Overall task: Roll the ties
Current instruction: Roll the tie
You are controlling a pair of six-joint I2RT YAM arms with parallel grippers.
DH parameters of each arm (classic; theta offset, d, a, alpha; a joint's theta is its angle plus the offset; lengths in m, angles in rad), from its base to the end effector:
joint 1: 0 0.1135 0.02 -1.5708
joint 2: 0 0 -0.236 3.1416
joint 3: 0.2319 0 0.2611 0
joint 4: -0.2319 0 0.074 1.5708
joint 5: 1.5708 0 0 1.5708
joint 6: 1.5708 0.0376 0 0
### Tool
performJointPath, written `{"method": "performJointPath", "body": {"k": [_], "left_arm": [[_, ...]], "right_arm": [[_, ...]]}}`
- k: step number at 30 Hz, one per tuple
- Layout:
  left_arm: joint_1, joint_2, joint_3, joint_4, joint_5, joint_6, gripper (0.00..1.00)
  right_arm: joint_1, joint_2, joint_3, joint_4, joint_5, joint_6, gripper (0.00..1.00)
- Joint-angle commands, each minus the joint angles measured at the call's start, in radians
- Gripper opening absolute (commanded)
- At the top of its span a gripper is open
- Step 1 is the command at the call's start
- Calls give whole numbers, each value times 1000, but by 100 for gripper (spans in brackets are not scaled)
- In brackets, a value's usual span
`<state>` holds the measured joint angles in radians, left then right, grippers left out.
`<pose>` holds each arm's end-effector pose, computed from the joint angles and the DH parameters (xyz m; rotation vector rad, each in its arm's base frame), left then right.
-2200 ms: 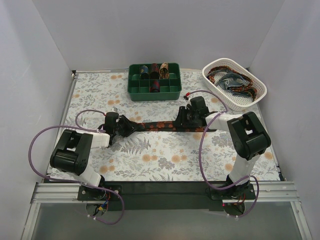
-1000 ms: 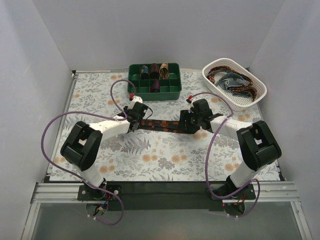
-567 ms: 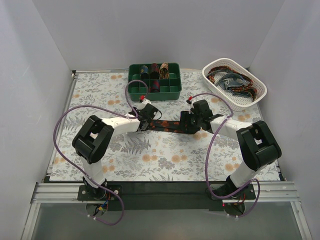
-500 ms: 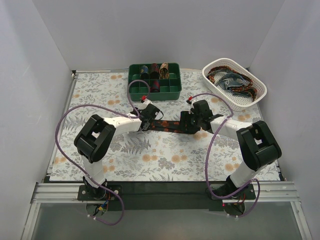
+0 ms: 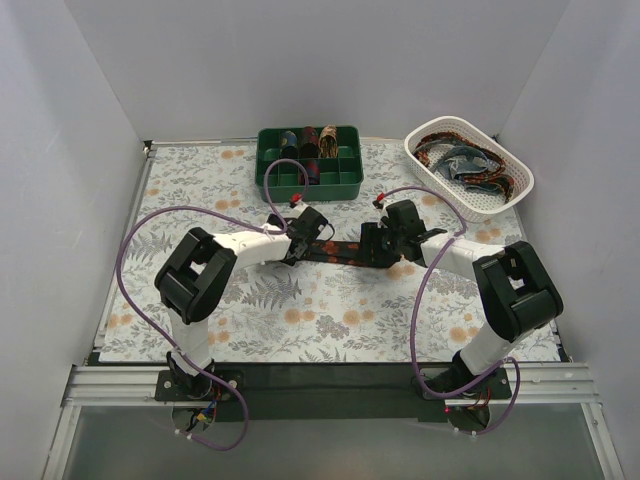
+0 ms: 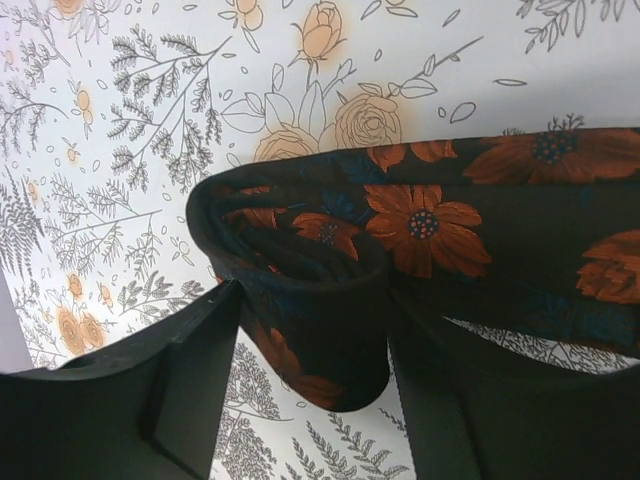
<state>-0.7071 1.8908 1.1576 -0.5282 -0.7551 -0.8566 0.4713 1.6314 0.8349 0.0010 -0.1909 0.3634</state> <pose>0.2859 -0.2104 0.1155 -0.3231 2.3521 0.4065 0.2930 0.1573 0.1301 -0.2265 2.4277 0.6165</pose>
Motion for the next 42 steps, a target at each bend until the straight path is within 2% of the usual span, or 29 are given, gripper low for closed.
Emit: {"method": "performJointPath", "body": {"k": [1, 13, 21, 27, 33, 42], "left_arm": [[-8, -21, 48, -42, 55, -24, 56], [-8, -29, 145, -127, 155, -73, 72], [-8, -50, 224, -187, 186, -121, 86], [12, -90, 295, -217, 247, -151, 89], [119, -151, 295, -216, 381, -190, 90], [296, -294, 194, -185, 583, -240, 90]], "right_arm": [[-5, -8, -2, 31, -19, -1, 56], [-3, -27, 10, 34, -36, -14, 56], [-2, -44, 49, 34, -88, -107, 57], [18, -30, 98, 36, -148, -138, 58], [58, 31, 119, 59, -202, -83, 56], [36, 96, 83, 74, -214, -46, 54]]}}
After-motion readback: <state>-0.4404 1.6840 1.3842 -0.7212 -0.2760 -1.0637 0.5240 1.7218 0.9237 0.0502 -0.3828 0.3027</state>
